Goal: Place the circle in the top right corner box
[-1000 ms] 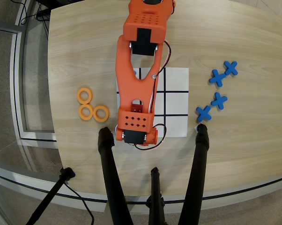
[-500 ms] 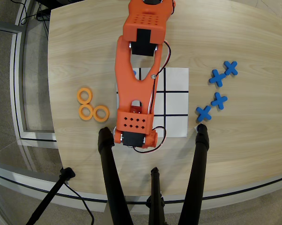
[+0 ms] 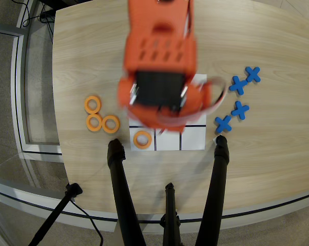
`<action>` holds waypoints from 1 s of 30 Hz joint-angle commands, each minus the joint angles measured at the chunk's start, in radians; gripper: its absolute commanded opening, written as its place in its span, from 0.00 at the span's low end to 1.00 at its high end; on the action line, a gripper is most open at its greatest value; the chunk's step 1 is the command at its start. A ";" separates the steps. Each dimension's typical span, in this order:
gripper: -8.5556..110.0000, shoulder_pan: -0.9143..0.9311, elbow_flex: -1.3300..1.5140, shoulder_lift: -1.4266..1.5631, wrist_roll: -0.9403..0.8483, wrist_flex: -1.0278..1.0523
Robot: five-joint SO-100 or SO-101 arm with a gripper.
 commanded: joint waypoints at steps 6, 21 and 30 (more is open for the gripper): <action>0.24 -0.049 1.155 0.954 -0.140 -0.281; 0.07 -0.012 1.744 1.621 -0.072 -0.178; 0.07 0.939 1.744 1.661 -0.107 -0.201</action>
